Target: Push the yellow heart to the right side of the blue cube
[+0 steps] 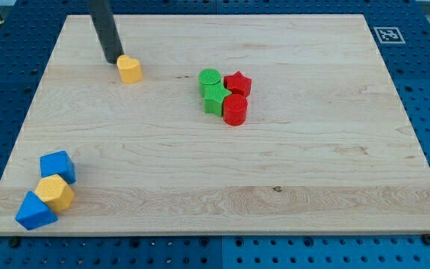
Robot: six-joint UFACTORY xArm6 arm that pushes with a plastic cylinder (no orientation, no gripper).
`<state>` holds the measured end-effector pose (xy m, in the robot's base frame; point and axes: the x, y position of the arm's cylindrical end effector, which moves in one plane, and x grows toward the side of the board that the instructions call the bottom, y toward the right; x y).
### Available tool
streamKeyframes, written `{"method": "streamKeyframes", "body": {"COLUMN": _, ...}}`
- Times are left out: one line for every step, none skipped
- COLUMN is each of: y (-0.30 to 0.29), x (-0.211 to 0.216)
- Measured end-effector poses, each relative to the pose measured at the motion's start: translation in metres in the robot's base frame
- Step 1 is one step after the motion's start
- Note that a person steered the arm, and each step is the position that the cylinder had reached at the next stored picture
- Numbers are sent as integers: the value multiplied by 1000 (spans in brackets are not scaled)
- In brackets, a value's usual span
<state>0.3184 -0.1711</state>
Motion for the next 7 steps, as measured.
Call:
{"method": "streamKeyframes", "body": {"y": 12, "x": 11}}
{"method": "streamKeyframes", "body": {"y": 26, "x": 38}}
{"method": "streamKeyframes", "body": {"y": 31, "x": 72}}
{"method": "streamKeyframes", "body": {"y": 50, "x": 98}}
{"method": "streamKeyframes", "body": {"y": 66, "x": 99}}
{"method": "streamKeyframes", "body": {"y": 95, "x": 105}}
{"method": "streamKeyframes", "body": {"y": 118, "x": 113}}
